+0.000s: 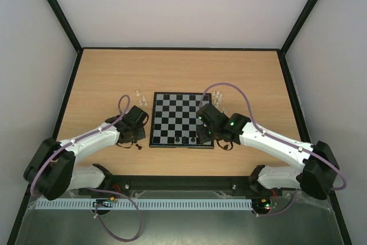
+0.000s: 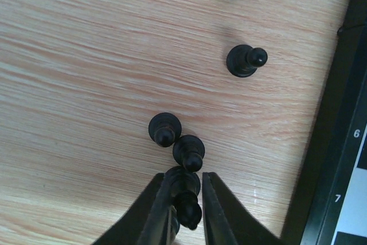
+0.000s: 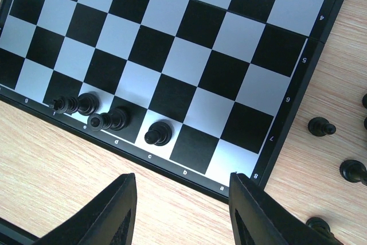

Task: Set up the chess pieces on the board
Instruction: Pick up the chess piece at the center of the board, then place the chess piece on the chessboard.

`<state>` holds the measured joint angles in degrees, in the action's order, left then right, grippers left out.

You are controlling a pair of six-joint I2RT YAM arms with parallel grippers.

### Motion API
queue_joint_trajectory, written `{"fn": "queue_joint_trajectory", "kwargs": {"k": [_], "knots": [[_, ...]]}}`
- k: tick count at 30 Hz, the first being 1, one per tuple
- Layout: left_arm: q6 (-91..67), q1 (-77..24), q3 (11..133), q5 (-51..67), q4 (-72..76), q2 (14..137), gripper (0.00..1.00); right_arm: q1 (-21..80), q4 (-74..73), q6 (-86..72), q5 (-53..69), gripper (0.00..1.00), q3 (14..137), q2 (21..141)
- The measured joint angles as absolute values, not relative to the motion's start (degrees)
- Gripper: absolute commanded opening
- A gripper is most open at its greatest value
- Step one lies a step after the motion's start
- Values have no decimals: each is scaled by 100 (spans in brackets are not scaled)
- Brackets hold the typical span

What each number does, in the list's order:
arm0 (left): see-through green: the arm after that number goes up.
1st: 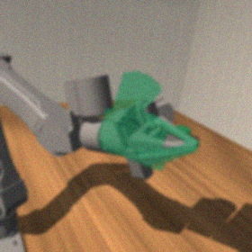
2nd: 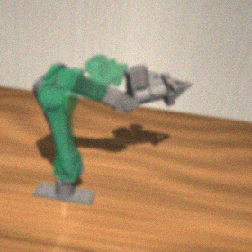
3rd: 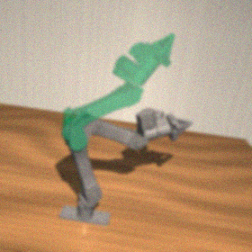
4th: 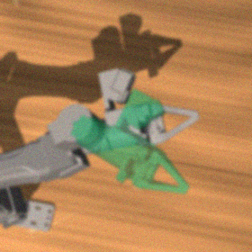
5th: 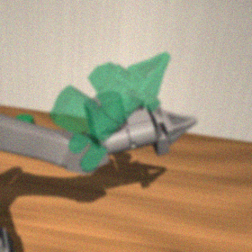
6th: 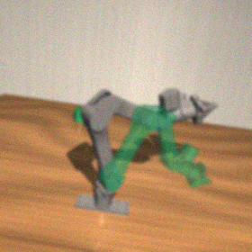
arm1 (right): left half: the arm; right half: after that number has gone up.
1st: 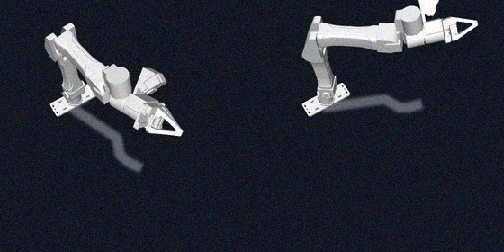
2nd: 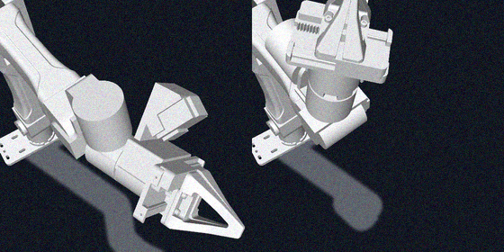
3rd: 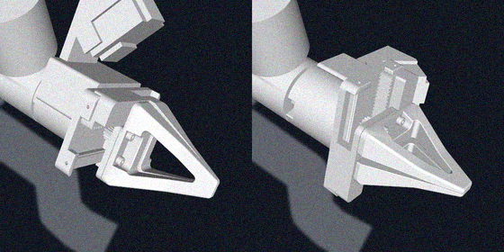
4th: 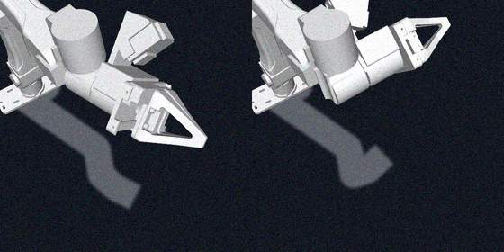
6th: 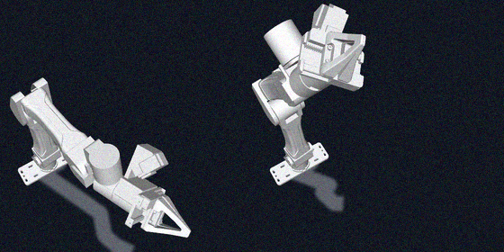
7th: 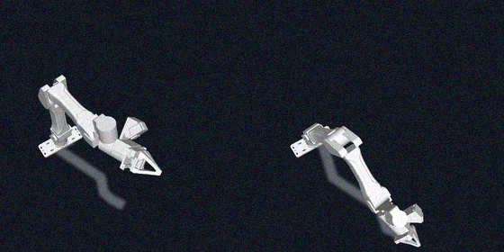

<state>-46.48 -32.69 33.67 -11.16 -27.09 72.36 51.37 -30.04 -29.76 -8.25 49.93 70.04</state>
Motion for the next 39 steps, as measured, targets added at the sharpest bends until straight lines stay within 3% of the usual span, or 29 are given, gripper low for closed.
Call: {"fn": "queue_joint_trajectory", "kwargs": {"k": [15,24,39], "knots": [[-4654,-3395,3413,-1142,-2904,7105,9,5137,-2998,-2978,-832,45,4954,6973],[-4644,-4117,4486,-1347,-3457,6949,9,5137,-3006,-2980,-921,45,4954,6890],[-4613,-5535,5400,-1308,-3553,8466,10,5137,-3103,-3002,-1100,45,4954,6716]]}}
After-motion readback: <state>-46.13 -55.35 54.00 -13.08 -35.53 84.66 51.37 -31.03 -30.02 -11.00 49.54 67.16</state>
